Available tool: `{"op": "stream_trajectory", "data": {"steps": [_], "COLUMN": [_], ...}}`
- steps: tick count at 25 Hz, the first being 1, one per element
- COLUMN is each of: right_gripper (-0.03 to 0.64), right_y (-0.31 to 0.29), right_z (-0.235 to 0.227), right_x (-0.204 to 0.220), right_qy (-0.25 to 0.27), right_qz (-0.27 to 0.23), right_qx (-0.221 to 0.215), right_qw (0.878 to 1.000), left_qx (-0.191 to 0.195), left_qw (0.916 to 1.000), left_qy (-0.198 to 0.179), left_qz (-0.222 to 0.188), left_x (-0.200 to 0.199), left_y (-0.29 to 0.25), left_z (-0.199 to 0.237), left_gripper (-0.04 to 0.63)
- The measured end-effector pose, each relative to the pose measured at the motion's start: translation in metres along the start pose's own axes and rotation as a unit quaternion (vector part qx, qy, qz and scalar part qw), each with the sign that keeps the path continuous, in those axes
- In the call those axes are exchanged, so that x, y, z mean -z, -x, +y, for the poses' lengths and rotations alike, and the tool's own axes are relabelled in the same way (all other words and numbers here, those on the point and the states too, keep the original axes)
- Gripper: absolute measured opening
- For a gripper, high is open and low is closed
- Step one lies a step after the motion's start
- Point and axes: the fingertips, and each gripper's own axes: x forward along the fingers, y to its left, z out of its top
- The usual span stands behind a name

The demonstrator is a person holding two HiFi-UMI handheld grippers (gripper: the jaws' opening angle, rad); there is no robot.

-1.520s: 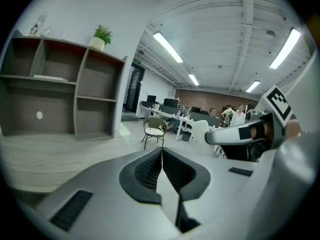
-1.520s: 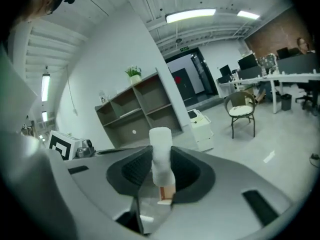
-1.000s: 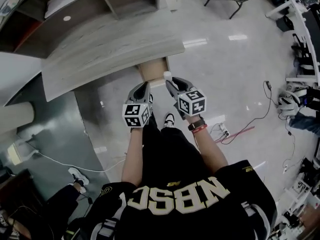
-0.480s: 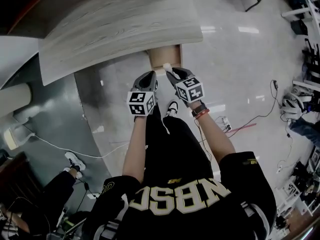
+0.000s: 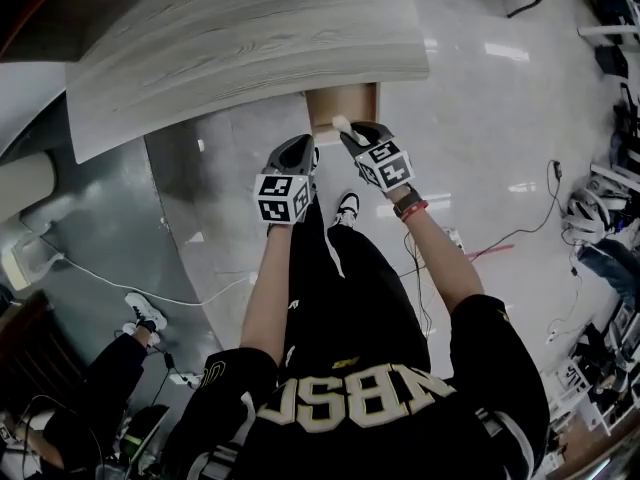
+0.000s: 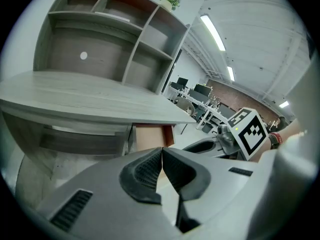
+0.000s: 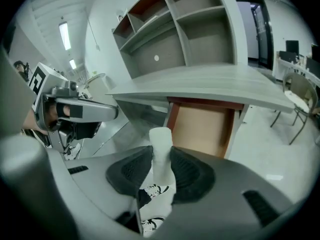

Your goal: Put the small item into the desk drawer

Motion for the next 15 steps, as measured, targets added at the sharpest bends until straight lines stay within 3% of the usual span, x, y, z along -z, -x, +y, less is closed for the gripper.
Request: {"op": "stream_trajectory", "data": {"steps": [6, 11, 15], "right_gripper": [0.117, 0.112, 0.112], "right_y": [-0.028, -0.051, -0.068], "right_z": [-0.010, -0.014, -0.015], "right_x": [0.012, 0.029, 0.041], "right_qy": [0.062, 0.135, 0.164], "right_qz": [0.018, 0.050, 0.071], "right_qx": [0.001, 0.006, 0.006], "right_qw": [0.998, 0.990, 0.984], "left_qx": [0.008, 0.011, 0.009], "left_qw": [0.9999, 0.9997, 0.9996], "left_qy": [0.005, 0.009, 0.015], "left_qz": [0.010, 0.019, 0.024], "left_x": [0.015, 0.031, 0.041], "left_y": [-0.018, -0.031, -0.035], "left_z": [0.010, 0.018, 0.027], "left_gripper": [0.017, 0.017, 0.017]}}
